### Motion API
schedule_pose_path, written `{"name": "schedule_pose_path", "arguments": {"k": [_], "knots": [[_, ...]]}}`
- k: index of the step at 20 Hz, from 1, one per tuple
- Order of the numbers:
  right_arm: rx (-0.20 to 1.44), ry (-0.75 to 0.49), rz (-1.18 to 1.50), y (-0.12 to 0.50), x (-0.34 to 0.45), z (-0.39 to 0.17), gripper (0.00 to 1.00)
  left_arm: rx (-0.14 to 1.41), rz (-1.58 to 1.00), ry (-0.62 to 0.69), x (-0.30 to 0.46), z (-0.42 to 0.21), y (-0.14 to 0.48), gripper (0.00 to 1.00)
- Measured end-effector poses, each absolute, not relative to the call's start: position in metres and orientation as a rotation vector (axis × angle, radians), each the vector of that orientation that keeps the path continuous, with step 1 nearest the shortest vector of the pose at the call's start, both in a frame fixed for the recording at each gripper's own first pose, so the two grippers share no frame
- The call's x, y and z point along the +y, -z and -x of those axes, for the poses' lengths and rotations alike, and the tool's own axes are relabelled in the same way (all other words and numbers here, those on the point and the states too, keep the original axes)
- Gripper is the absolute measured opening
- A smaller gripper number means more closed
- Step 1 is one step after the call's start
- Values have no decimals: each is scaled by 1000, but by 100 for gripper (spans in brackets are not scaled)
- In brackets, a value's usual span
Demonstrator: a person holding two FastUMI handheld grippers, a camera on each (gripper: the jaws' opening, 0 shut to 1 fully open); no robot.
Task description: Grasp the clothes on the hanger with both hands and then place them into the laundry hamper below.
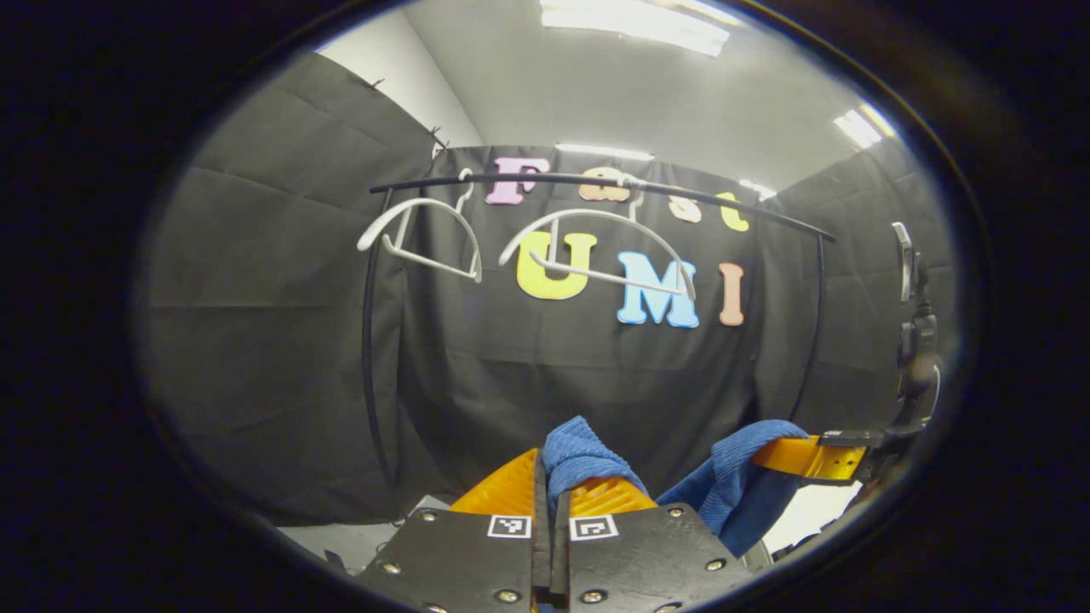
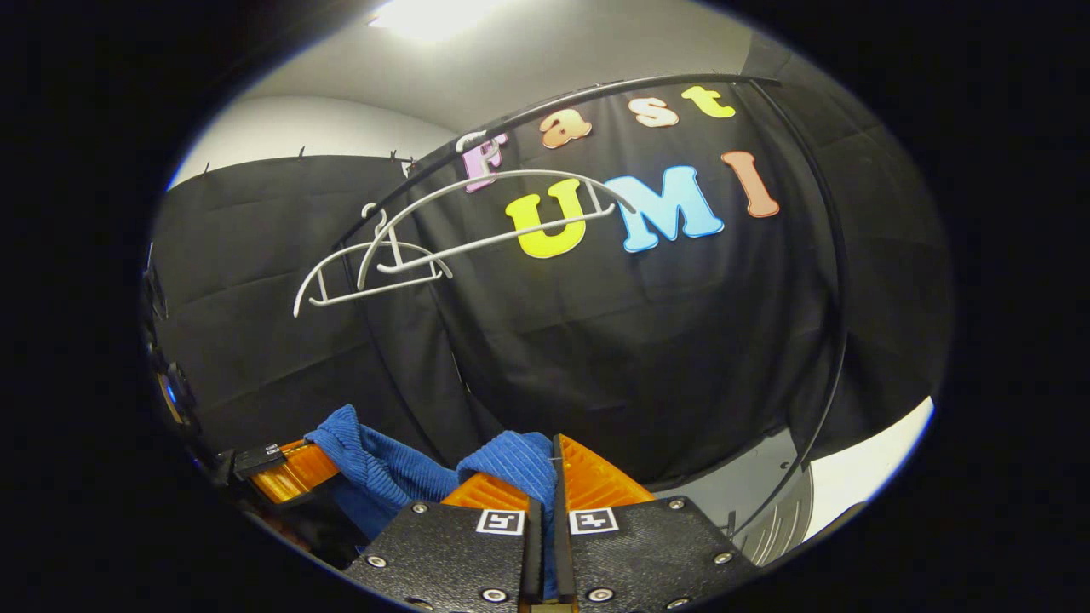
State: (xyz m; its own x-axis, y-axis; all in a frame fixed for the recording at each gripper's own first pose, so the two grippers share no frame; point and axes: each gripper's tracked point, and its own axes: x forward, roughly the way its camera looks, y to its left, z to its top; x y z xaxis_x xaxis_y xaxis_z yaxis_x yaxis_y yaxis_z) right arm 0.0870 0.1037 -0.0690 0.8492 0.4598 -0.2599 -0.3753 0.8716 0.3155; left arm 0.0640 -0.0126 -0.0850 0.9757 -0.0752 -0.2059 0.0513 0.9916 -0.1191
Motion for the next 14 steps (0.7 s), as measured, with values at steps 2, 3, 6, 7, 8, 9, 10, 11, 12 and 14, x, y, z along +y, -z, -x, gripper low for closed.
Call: {"name": "schedule_pose_path", "arguments": {"k": [2,3,6,7,8,9,10,11,12,14], "knots": [[368,-447,-243,90,109,-80,5,248,107,67,-15,-58,103,1],[383,-449,-237,99,110,-78,5,265,103,69,-15,-56,112,1],[424,-448,-202,125,113,-75,5,326,84,73,-16,-53,145,5],[443,-449,-192,134,113,-74,5,350,77,76,-17,-51,159,1],[461,-449,-183,142,114,-73,5,369,71,76,-19,-49,169,6],[476,-449,-172,152,113,-72,5,391,67,76,-19,-48,181,6],[492,-448,-157,160,113,-69,5,413,63,76,-20,-46,194,1],[509,-449,-145,170,114,-67,5,434,61,75,-20,-42,205,1],[525,-450,-133,179,114,-64,5,455,57,74,-20,-38,215,1],[561,-451,-107,199,115,-56,5,499,47,72,-19,-32,238,1]]}}
